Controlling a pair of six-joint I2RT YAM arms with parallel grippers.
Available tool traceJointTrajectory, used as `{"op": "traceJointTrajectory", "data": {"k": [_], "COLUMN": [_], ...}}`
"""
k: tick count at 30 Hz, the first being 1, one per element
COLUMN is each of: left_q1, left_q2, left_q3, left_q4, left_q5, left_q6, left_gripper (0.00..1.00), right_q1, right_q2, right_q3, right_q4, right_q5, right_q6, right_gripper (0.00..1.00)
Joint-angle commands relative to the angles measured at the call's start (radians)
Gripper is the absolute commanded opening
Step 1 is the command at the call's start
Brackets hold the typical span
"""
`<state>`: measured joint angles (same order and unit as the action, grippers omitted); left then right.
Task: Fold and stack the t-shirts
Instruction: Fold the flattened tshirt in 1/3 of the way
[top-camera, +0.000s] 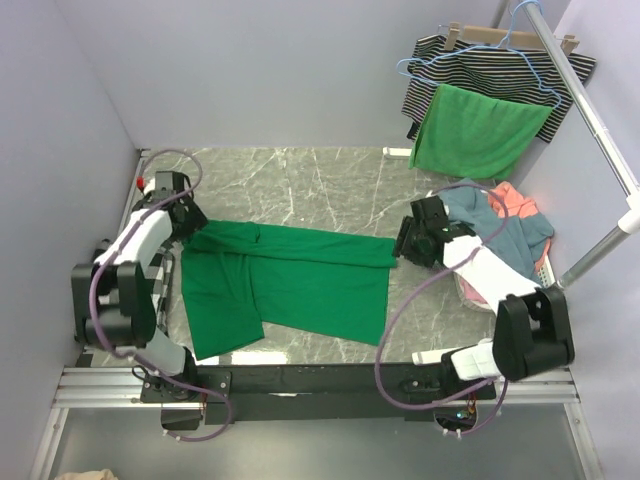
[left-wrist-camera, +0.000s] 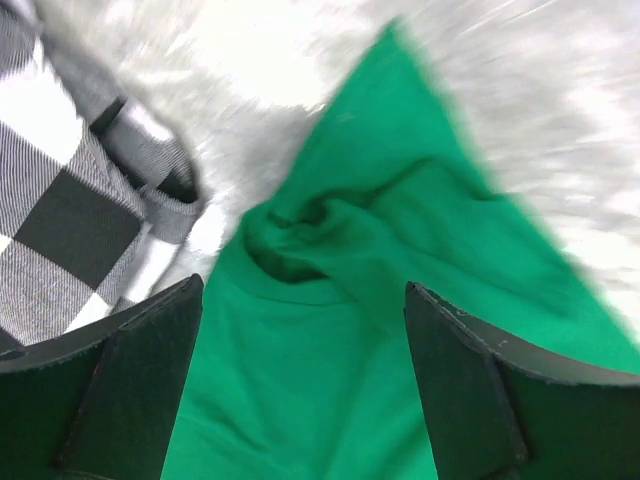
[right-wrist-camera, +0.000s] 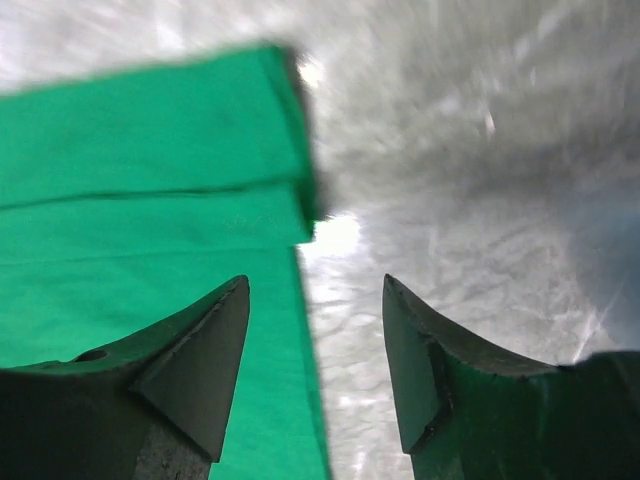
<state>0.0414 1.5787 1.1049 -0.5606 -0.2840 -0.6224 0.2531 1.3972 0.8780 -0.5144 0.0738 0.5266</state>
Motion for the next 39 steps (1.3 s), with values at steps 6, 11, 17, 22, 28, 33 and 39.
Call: {"op": "traceJointTrajectory", "data": {"k": [6, 11, 17, 22, 28, 33, 39], "left_q1": [-0.005, -0.008, -0.034, -0.066, -0.078, -0.089, -0.100], "left_q2": [0.045, 0.216, 0.300, 0.325, 0.337, 0.374, 0.386], "left_q3": [0.154, 0.262, 0.262, 0.262, 0.239, 0.240, 0.251], "left_q4": [0.142, 0.097, 0.091, 0.054, 0.044, 0.041, 0.036], "left_q5": [0.249, 0.325, 0.411, 0.368, 0.341, 0.333, 0.324], "left_q6": [0.067, 0.090, 0.115, 0.130, 0.132, 0.133, 0.132], "left_gripper": [0.87, 0.81, 0.79, 0.78, 0.64, 0.39, 0.02], "right_q1": [0.008, 0.009, 0.012, 0.044, 0.069, 0.077, 0.083], "right_q2": [0.106, 0.189, 0.264, 0.284, 0.307, 0.330, 0.341], "right_q3": [0.234, 0.306, 0.306, 0.291, 0.296, 0.305, 0.280], "right_q4": [0.125, 0.149, 0.180, 0.191, 0.183, 0.183, 0.198], "right_q5": [-0.094, -0.160, -0.250, -0.273, -0.279, -0.302, -0.313], "right_q6": [-0.031, -0.037, -0.028, -0.028, -0.034, -0.042, -0.039], "right_gripper": [0.63, 0.63, 0.62, 0.62, 0.61, 0.61, 0.59]}}
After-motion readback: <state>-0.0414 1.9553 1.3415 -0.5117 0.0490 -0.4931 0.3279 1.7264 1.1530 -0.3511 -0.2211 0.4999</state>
